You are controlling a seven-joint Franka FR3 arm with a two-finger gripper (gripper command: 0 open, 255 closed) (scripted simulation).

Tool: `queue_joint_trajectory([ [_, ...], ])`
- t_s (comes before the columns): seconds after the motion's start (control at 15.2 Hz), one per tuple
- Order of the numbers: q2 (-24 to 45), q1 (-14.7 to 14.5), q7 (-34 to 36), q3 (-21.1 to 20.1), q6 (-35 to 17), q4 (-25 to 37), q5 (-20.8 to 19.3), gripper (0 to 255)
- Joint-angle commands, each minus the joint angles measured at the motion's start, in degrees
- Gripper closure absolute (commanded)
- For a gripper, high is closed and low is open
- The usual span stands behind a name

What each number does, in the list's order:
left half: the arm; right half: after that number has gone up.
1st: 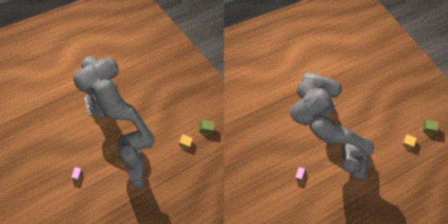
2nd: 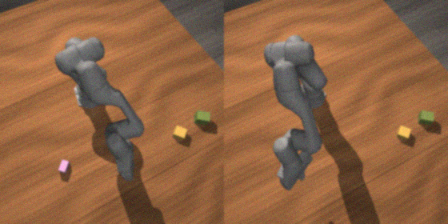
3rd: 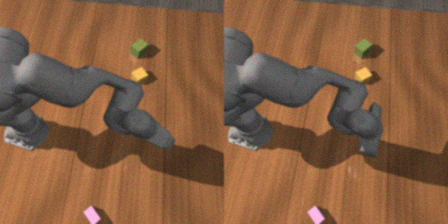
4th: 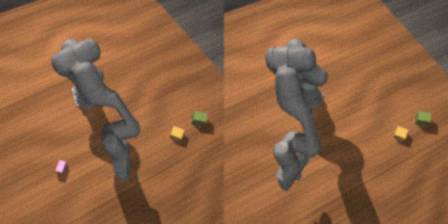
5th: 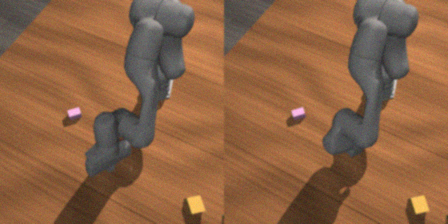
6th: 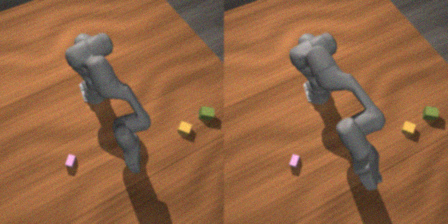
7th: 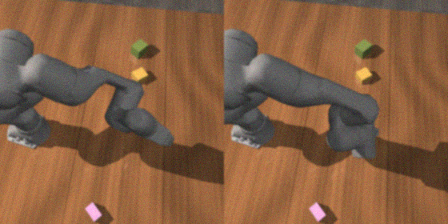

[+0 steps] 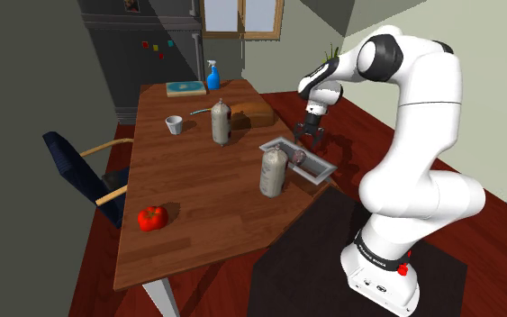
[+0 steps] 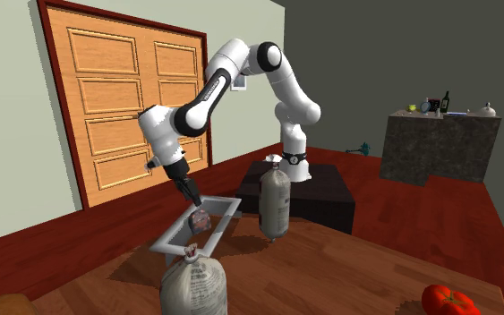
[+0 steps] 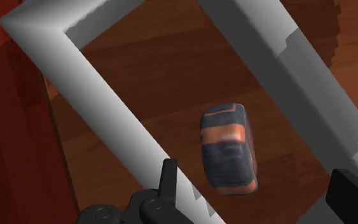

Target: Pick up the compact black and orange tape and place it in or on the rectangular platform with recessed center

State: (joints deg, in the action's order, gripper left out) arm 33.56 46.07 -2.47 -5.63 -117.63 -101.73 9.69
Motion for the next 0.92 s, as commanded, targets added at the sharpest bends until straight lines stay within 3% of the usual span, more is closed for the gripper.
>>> queue_joint_trajectory([
  [0.0, 2.6, -0.06, -3.56, -0.13, 4.4, 3.87, -2.62, 0],
  [0.4, 3.8, -0.39, -3.7, -0.23, 0.54, 1.24, -2.43, 0],
  [0.86, 3.81, -0.4, -3.7, -0.23, 0.55, 1.27, -2.43, 0],
])
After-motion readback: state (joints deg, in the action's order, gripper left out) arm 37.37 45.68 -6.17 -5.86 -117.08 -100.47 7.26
